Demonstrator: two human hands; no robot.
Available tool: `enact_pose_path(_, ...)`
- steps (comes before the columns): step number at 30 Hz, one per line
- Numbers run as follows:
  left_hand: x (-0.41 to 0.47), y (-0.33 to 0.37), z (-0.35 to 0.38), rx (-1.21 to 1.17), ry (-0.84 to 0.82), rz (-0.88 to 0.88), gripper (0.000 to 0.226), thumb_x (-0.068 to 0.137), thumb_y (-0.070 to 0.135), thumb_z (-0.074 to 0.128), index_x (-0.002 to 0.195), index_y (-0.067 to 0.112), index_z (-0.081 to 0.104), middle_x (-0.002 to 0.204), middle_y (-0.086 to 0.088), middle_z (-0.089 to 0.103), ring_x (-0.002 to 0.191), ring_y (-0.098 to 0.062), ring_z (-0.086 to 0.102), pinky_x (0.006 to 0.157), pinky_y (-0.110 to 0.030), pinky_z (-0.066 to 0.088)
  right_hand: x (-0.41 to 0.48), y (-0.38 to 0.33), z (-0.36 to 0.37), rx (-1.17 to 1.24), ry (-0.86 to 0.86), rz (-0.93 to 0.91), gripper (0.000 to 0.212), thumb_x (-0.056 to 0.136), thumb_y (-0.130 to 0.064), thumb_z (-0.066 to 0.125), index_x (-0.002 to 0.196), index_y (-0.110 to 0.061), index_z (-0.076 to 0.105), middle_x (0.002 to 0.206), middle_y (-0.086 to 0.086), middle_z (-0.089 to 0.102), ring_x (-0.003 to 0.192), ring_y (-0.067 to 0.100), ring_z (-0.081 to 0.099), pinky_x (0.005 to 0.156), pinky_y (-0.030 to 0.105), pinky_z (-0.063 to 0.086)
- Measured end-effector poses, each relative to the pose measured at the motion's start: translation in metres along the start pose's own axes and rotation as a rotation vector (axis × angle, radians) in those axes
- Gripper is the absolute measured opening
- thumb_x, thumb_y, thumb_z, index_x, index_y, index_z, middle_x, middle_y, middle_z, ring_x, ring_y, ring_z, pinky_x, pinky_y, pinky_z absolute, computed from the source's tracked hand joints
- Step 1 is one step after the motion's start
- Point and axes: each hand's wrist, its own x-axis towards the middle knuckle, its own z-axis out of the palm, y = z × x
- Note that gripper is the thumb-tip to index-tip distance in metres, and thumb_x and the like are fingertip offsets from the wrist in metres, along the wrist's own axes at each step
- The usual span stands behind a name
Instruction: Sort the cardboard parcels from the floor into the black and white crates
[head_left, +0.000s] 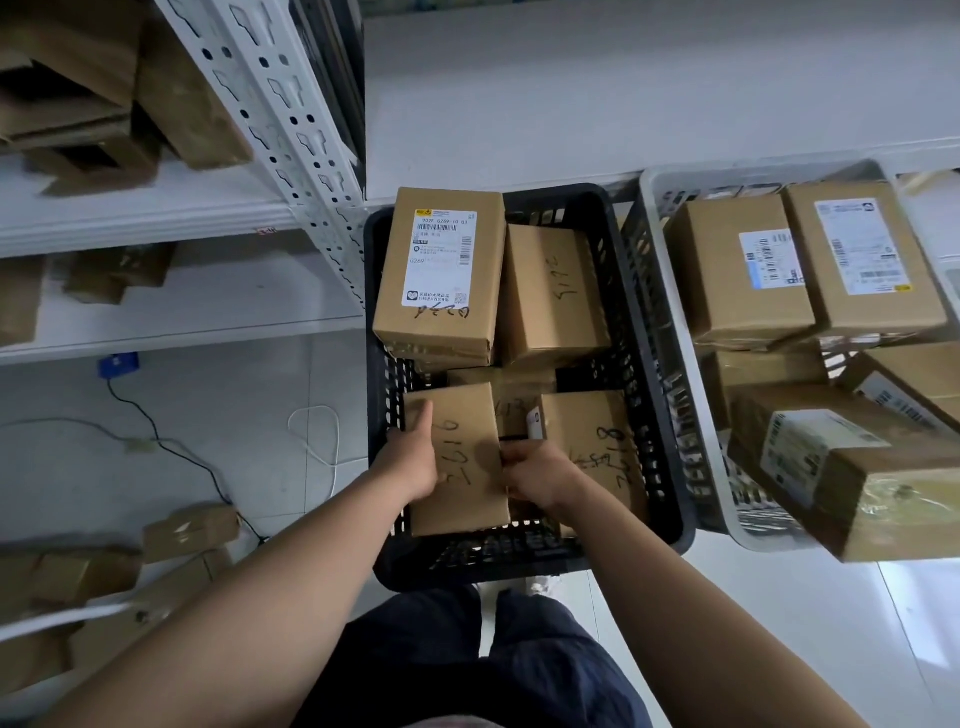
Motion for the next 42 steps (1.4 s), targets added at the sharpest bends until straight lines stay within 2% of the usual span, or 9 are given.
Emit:
enact_pose_path(4,-0.008,0.011,0.000,0.137,-0.100,-0.047,0.099,0.091,-0.002,0.053,0.152,0.028,-0.019,0.135,-0.021,0.040,0.083,-0.020,0.057,0.063,-0.028,0.046,-0.002,0.001,0.006,-0.127,-0.064,0.040,0.031,0.082,0.007,0.044,0.100,-0.003,0.067,0.076,0.006,0.061,0.072,0.021,0.058,0.062,0.028,0.048)
enact_pose_path(9,-0.007,0.020,0.003,0.195,-0.094,-0.088,0.100,0.088,-0.004,0.053,0.151,0.020,-0.021,0.086,-0.008,0.052,0.064,-0.013,0.051,0.052,-0.025,0.043,0.005,0.006,0.006,-0.207,-0.095,0.052,0.040,0.082,0.003,0.045,0.116,-0.003,0.066,0.111,0.019,0.068,0.100,0.034,0.066,0.089,0.044,0.056)
enact_pose_path(13,-0.010,0.017,0.001,0.206,0.078,-0.026,0.076,0.090,0.003,0.058,0.152,0.010,0.014,0.143,-0.022,0.032,0.097,-0.027,0.061,0.071,-0.032,0.051,-0.010,0.003,-0.017,0.004,0.111,-0.008,0.039,0.086,0.008,0.045,0.106,-0.013,0.071,0.089,0.009,0.070,0.071,0.018,0.061,0.053,0.020,0.049)
enact_pose_path(15,-0.012,0.017,0.000,0.263,0.149,0.019,0.070,0.087,0.012,0.068,0.144,0.010,0.027,0.140,-0.019,0.026,0.093,-0.026,0.056,0.068,-0.032,0.048,-0.010,0.007,-0.033,-0.032,0.358,-0.065,0.032,0.090,-0.003,0.050,0.113,-0.015,0.071,0.107,0.008,0.070,0.086,0.019,0.064,0.067,0.022,0.049)
enact_pose_path(19,-0.007,0.016,0.003,0.370,0.151,0.155,0.094,0.085,0.034,0.071,0.153,0.016,0.009,0.158,-0.019,0.003,0.143,-0.037,0.018,0.113,-0.042,0.025,-0.017,0.018,-0.057,-0.311,0.384,0.106,0.049,0.094,-0.014,0.047,0.142,-0.023,0.047,0.151,0.018,0.029,0.135,0.037,0.033,0.112,0.044,0.035)
enact_pose_path(26,0.002,0.025,0.004,0.280,0.008,0.244,0.109,0.083,0.033,0.073,0.154,0.025,-0.009,0.163,-0.003,-0.012,0.149,-0.033,-0.009,0.119,-0.054,0.006,-0.029,0.012,-0.058,-0.382,0.246,0.184,0.069,0.095,0.001,0.034,0.144,-0.047,0.036,0.160,0.014,-0.016,0.146,0.041,0.006,0.119,0.048,0.020)
enact_pose_path(33,0.005,0.019,0.002,0.329,0.026,0.268,0.115,0.079,0.036,0.077,0.154,0.023,-0.010,0.163,-0.007,-0.002,0.149,-0.033,0.001,0.120,-0.050,0.009,-0.022,0.020,-0.046,-0.340,0.219,0.094,0.051,0.094,-0.004,0.037,0.128,-0.033,0.062,0.154,0.008,0.014,0.137,0.035,0.027,0.117,0.033,0.026)
enact_pose_path(37,0.003,0.014,-0.004,0.369,0.041,0.266,0.111,0.078,0.039,0.077,0.154,0.021,-0.001,0.161,-0.011,0.009,0.147,-0.033,0.012,0.119,-0.049,0.015,-0.012,0.024,-0.041,-0.311,0.228,0.084,0.038,0.091,-0.010,0.045,0.120,-0.024,0.066,0.141,0.013,0.035,0.121,0.037,0.048,0.108,0.041,0.041)
enact_pose_path(42,0.006,0.034,-0.003,0.195,-0.049,0.297,0.109,0.086,0.027,0.071,0.153,0.032,-0.015,0.163,-0.001,-0.010,0.150,-0.029,-0.006,0.120,-0.052,0.007,-0.007,0.015,-0.052,-0.227,0.274,0.111,0.047,0.092,-0.010,0.050,0.139,-0.015,0.043,0.138,0.014,0.046,0.117,0.032,0.053,0.096,0.037,0.048)
